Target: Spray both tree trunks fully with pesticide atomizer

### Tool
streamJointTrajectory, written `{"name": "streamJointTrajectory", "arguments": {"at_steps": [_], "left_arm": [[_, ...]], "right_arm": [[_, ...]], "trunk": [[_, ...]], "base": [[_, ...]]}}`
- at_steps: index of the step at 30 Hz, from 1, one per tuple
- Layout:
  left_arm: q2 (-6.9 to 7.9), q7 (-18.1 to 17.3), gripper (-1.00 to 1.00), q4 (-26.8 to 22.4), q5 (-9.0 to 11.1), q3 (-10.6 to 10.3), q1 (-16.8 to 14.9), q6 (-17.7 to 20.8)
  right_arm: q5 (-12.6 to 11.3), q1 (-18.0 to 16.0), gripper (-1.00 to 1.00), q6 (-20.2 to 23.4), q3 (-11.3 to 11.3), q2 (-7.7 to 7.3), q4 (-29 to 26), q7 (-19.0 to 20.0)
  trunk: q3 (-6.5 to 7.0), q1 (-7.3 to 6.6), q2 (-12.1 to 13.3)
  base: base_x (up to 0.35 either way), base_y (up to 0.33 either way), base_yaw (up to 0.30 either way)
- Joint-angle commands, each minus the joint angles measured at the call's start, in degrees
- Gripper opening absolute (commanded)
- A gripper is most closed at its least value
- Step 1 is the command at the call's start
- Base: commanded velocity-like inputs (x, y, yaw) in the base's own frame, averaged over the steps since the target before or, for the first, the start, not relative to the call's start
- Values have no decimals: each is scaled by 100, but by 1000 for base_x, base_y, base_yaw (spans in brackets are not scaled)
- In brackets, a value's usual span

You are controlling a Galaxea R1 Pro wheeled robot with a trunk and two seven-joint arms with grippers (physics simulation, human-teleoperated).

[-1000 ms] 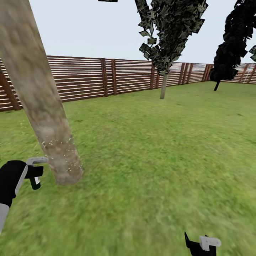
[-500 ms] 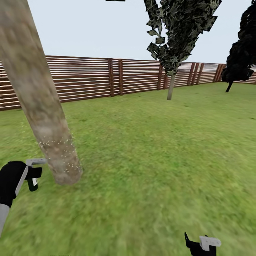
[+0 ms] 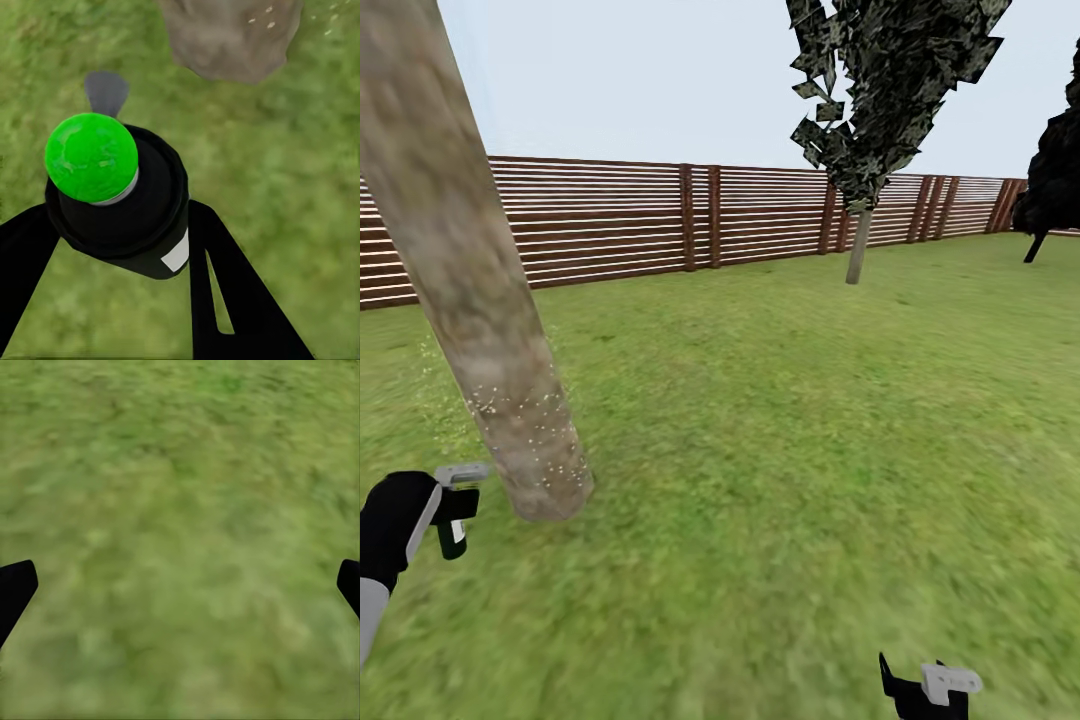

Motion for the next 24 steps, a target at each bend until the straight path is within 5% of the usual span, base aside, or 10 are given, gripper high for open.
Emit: {"name": "streamJointTrajectory", "arguments": {"at_steps": [1, 4, 15, 19, 24], "left_arm": [[11, -48, -100, 69, -23, 134, 58, -13], [-20, -47, -100, 99, -34, 351, 173, -333], [-110, -57, -100, 128, -39, 363, 185, -416], [-314, -60, -100, 132, -41, 369, 187, -416], [-149, -51, -100, 280, -43, 432, 606, -722]], "right_arm": [[1, -5, 100, -21, -49, 1, 3, 55], [1, -5, 100, -22, -49, 1, 3, 55], [1, -5, 100, -20, -48, 1, 3, 55], [1, -5, 100, -18, -48, 1, 3, 55], [1, -5, 100, -18, -49, 1, 3, 55]], "trunk": [[-5, -1, -2], [-5, -1, -2], [-5, -1, -2], [-5, -1, -2], [-5, -1, -2]], "base": [[1, -1, 3], [11, -6, 0], [278, -57, 0], [249, 0, 0], [24, 0, 0]]}}
